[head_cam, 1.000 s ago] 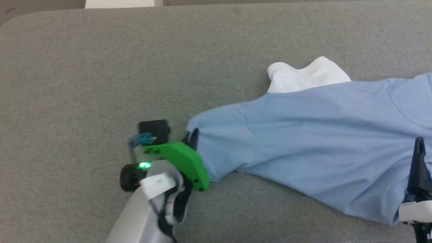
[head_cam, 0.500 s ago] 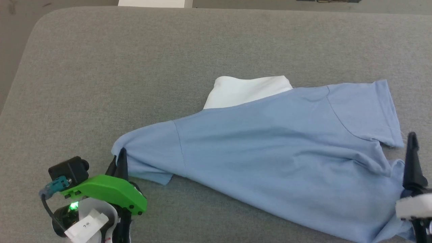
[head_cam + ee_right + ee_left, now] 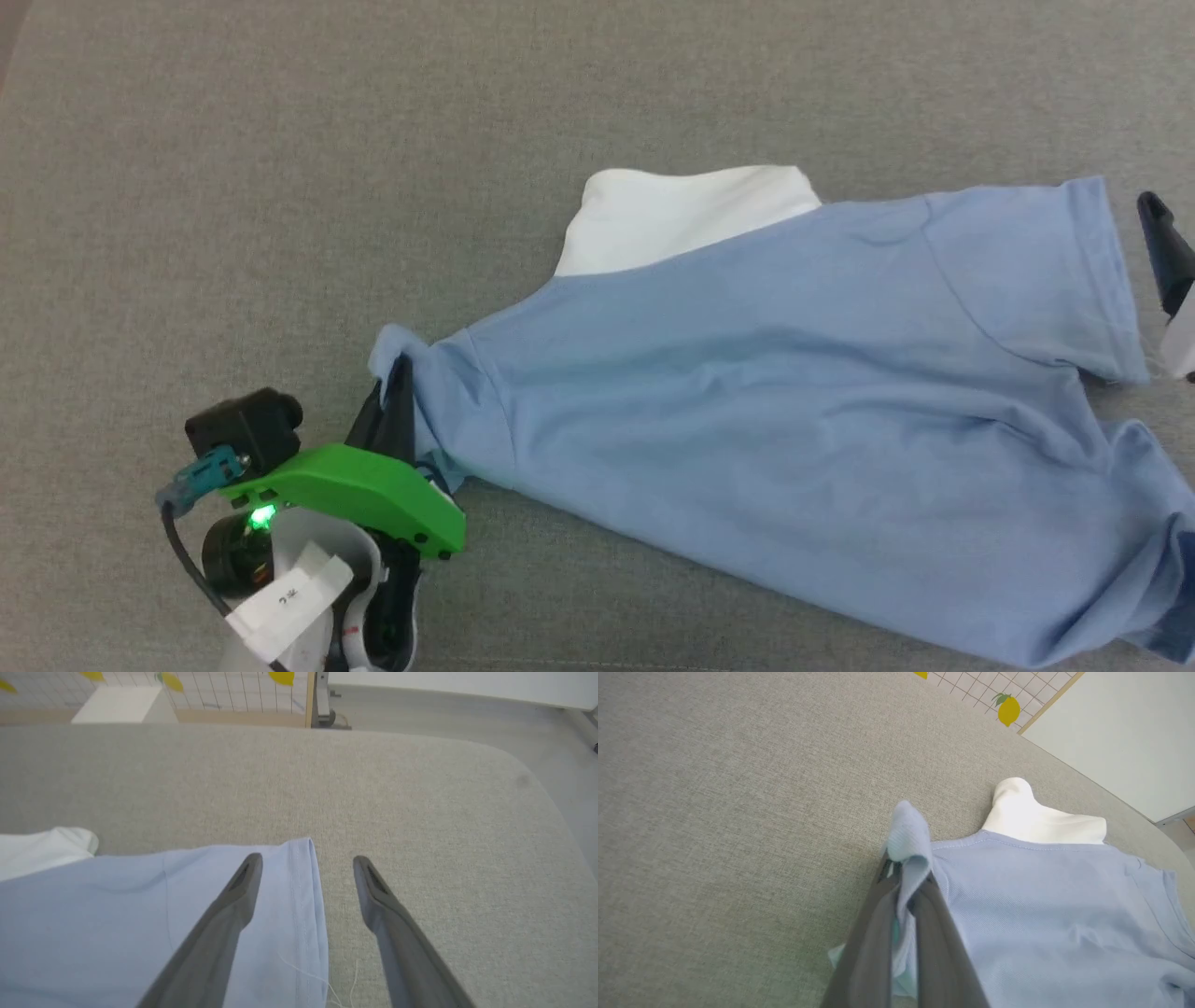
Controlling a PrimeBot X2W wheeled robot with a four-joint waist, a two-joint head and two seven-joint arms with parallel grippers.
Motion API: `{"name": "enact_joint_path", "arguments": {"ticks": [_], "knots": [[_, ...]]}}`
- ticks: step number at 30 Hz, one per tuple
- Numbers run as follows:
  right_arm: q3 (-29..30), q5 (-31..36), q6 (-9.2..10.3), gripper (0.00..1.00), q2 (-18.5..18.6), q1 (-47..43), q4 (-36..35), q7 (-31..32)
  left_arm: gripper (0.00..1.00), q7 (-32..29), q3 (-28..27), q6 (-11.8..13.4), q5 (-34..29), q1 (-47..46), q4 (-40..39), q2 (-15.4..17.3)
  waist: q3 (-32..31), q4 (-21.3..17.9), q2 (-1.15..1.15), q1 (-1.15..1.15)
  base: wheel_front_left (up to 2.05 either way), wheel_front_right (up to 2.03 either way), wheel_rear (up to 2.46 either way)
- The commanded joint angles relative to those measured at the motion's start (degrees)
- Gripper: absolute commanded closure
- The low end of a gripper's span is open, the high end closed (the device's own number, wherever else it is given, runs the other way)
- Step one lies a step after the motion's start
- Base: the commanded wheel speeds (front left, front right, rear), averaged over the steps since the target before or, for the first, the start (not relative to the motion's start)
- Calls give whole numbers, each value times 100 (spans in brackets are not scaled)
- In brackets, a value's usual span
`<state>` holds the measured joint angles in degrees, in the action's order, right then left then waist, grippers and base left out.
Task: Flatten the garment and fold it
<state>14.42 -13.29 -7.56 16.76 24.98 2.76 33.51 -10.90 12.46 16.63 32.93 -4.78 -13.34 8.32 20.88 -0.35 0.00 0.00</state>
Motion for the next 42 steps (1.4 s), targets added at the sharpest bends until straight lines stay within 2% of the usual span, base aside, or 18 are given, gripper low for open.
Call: {"name": "enact_joint_path", "arguments": {"ticks": [1, 4, 8, 19, 20, 21, 22, 26, 29, 33, 36, 40, 42], "knots": [[-32, 44, 8, 0, 142, 143, 154, 237, 100, 48, 28, -34, -49, -124, 25, -41, 257, 155, 0, 0, 0, 0, 0], [57, 2, 8, 0, 255, 461, 500, 704, 100, 117, 89, -57, -42, -217, 110, -111, 422, 285, 0, 0, 0, 0, 0], [27, 146, 8, 0, 525, 701, 792, 825, 100, 174, 176, -80, -37, -291, 192, -176, 612, 456, 0, 0, 0, 0, 0], [92, -74, 8, 0, 606, 886, 1469, 1258, 100, 252, 299, -83, -25, -370, 269, -249, 897, 713, 0, 0, 0, 0, 0], [99, -148, 8, 9, 605, 905, 1522, 1357, 100, 246, 310, -79, -27, -385, 275, -252, 904, 722, 0, 0, 0, 0, 0], [116, -200, 8, 78, 597, 920, 1551, 1428, 100, 240, 317, -77, -28, -396, 278, -253, 906, 728, 0, 0, 0, 0, 0], [130, -272, 8, 100, 576, 932, 1571, 1529, 100, 231, 324, -74, -30, -407, 285, -251, 898, 731, 0, 0, 0, 0, 0], [125, -506, 8, 100, 498, 893, 1480, 1832, 100, 193, 323, -68, -11, -402, 322, -225, 753, 691, 0, 0, 0, 0, 0], [217, -610, 8, 100, 403, 822, 1302, 1729, 100, 177, 316, -126, 81, -373, 317, -222, 572, 632, 0, 0, 0, 0, 0], [278, -676, 8, 100, 197, 662, 1081, 1181, 100, 271, 307, -256, 202, -416, 365, -245, 225, 516, 0, 0, 0, 0, 0], [259, -794, 8, 100, -99, 531, 941, 584, 100, 446, 300, -414, 259, -583, 478, -270, -105, 404, 0, 0, 0, 0, 0], [56, -948, 8, 100, -417, 460, 767, -61, 100, 680, 182, -553, 317, -1024, 694, -298, -575, 244, 0, 0, 0, 0, 0], [-54, -957, 8, 100, -529, 518, 704, -336, 100, 686, 181, -651, 248, -1350, 855, -210, -794, 165, 0, 0, 0, 0, 0]]}}
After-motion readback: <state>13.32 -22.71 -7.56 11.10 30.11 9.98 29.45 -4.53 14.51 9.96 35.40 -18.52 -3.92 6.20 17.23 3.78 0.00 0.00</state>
